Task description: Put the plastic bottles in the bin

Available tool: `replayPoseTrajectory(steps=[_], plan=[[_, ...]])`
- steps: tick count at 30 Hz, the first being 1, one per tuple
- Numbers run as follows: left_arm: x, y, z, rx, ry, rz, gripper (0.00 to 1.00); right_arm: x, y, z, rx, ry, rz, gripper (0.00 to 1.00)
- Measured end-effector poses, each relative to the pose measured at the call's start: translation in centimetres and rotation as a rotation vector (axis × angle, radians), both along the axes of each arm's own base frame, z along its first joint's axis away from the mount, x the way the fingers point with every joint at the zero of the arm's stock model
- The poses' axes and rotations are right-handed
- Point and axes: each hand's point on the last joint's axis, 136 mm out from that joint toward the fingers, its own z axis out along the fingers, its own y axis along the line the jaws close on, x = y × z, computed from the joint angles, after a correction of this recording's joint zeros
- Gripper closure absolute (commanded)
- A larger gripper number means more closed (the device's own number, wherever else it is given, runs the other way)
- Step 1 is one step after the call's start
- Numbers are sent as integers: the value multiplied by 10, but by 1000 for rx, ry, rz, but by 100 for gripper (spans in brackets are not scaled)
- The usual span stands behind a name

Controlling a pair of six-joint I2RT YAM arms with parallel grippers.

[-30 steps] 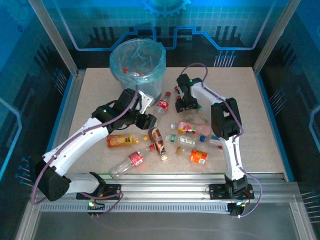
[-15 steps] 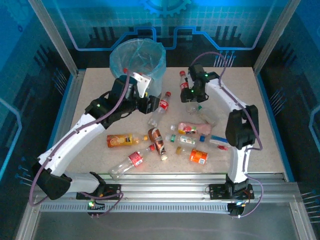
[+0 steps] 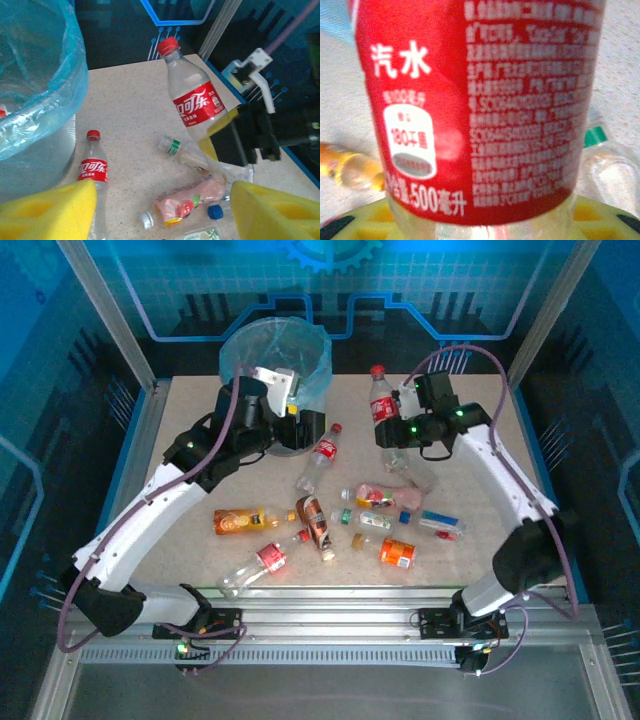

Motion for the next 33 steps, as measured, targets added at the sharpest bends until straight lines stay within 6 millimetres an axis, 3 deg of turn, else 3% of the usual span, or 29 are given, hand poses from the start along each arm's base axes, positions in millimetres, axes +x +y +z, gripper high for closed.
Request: replayPoseTrajectory(steps=[7,16,20,24,27,29,33], plan=[[5,-18,26,-157,31,-60,29,-54,32,53,204,-157,269,55],[1,-48,47,-347,98,-219,49,-109,71,84,286,-273,568,55],[-5,-52,58,-382,93,-262,64,-118,76,88,293,-294,614,55],[-7,-53,60,-393,98,-275,68,-121,78,89,291,-298,626,56],[-8,-53,59,-390,102,-274,80,-122,79,88,286,-298,629,55],[-10,-52,59,-387,101,-275,81,-123,80,88,284,-298,630,52],[-12,-50,62,-379,85,-279,94,-124,80,90,271,-315,625,40]])
